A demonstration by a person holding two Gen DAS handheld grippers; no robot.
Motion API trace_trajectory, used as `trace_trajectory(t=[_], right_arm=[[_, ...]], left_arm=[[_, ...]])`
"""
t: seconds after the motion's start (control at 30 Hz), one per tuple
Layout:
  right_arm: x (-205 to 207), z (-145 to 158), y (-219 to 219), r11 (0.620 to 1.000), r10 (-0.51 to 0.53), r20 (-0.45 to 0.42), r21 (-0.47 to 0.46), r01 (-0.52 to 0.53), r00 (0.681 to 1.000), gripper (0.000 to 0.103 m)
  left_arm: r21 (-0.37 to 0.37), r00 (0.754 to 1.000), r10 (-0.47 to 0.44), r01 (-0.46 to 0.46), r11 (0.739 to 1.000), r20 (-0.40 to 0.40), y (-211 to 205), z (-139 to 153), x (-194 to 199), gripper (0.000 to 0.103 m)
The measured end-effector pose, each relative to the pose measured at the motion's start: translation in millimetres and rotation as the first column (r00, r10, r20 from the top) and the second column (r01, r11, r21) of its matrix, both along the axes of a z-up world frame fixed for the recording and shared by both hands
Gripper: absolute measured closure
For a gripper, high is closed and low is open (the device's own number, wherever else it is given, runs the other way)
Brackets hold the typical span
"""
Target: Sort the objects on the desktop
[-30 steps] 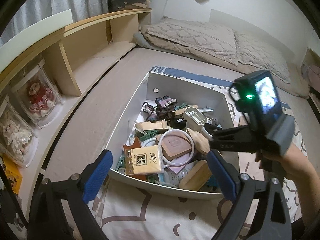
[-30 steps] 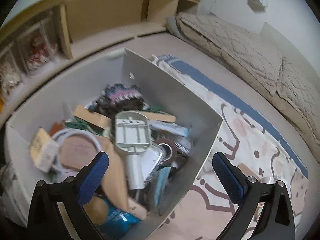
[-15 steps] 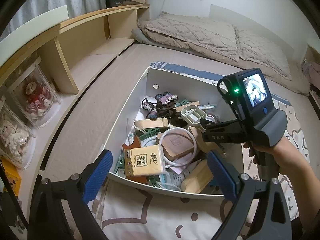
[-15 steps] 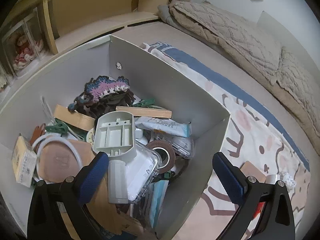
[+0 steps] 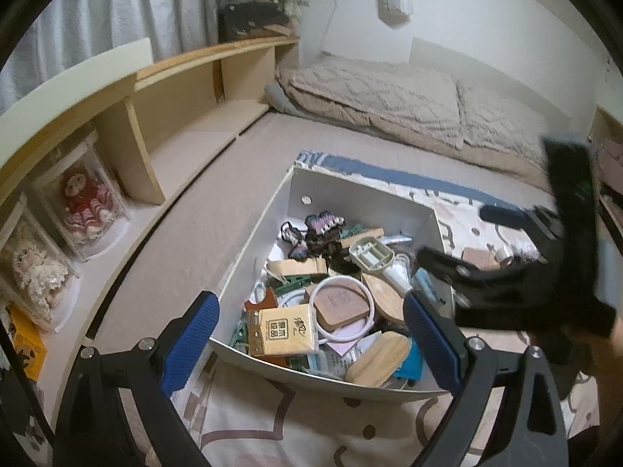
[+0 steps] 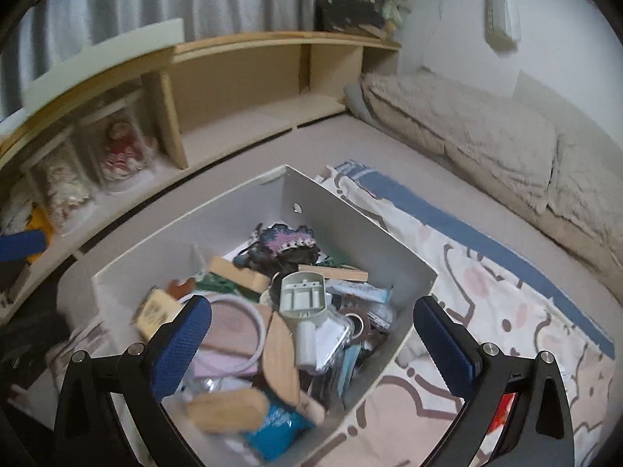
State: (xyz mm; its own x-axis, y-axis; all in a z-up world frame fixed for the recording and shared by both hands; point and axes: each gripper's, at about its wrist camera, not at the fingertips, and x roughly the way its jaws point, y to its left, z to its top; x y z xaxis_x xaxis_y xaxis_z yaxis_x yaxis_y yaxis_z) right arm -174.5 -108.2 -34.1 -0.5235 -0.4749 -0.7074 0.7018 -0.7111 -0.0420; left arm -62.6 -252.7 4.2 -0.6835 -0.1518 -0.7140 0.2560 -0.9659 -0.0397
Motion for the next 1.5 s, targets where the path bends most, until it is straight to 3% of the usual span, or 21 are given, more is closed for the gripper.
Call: trace_trajectory(t=[0.23, 0.57, 1.27, 1.5], right_arm=[[37.6, 15.6, 31.6, 0.999, 0.026, -0.060, -0.027, -0.028, 0.998, 0.000], [75.7, 18.0, 67.6, 0.997, 0.045, -0.102, -0.053, -0.050, 0.994, 0.000], [128.1, 31.4, 120.5, 0.995, 0.034, -0.165, -0.083, -0.048, 0.986, 0.000], [136.5, 31.4, 125.9, 0.996, 0.031, -0.172, -0.080, -0.046, 0.985, 0.000]], left_arm=[[-0.067, 0.997, 0.017, -0.022, 0.998, -0.075, 11.2, 17.3, 24.2, 0.000], [-0.050, 0.993, -0.016, 0.011, 0.999, -0.113, 36.7, 23.4, 52.2, 0.000], [-0.091, 0.991, -0.106, 0.099, 0.991, -0.081, 83.4, 4.4, 93.5, 0.000], [-0.077, 0.993, -0.083, 0.077, 0.994, -0.082, 80.8, 1.2, 99.8, 0.000]])
